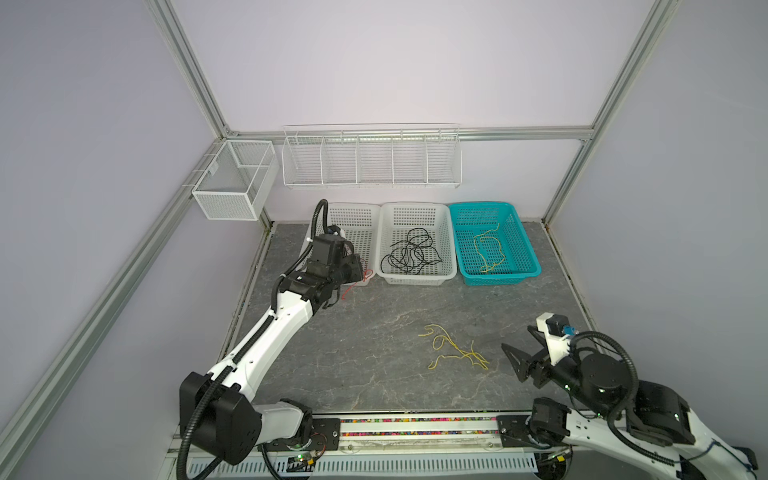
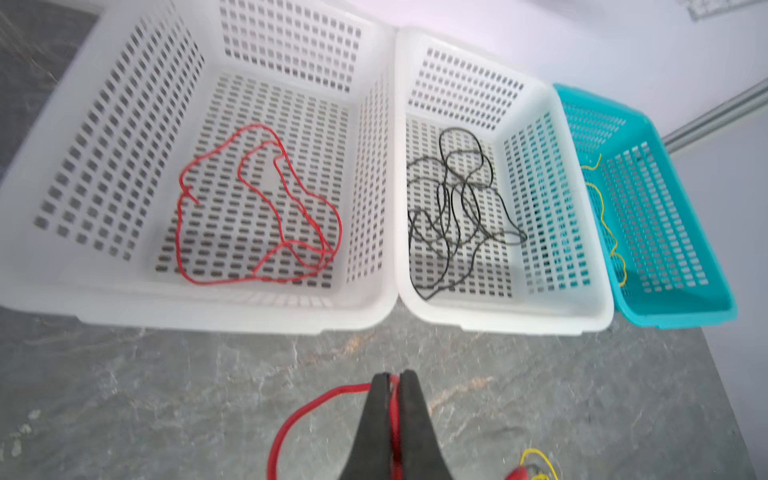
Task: Untangle the cables
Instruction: 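Carry the red wire with the left gripper over the white basket, then open the left gripper to drop the red wire into the white basket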
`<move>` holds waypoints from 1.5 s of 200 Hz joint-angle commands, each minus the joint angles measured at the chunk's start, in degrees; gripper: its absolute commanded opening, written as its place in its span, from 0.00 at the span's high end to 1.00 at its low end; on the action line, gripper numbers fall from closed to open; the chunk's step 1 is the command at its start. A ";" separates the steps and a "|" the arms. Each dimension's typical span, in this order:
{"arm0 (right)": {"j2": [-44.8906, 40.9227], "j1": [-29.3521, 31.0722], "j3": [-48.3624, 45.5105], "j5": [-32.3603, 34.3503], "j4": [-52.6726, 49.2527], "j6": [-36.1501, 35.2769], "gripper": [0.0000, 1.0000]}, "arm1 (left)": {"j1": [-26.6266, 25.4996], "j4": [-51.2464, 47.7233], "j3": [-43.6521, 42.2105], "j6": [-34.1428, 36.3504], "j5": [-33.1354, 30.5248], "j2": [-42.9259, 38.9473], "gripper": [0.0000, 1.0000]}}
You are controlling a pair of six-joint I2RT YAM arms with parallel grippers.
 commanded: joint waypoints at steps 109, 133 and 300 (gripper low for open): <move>-0.22 -0.27 -0.71 0.17 1.52 -0.99 0.12 | 6.26 -6.08 30.15 8.52 -9.04 32.87 1.00; -0.21 -0.27 -0.72 0.17 1.52 -0.97 0.12 | 6.27 -9.46 34.63 8.50 -9.42 36.86 1.00; 4.06 -0.20 0.37 3.76 -1.23 1.81 0.12 | 5.85 -5.23 19.31 2.87 5.66 14.58 0.44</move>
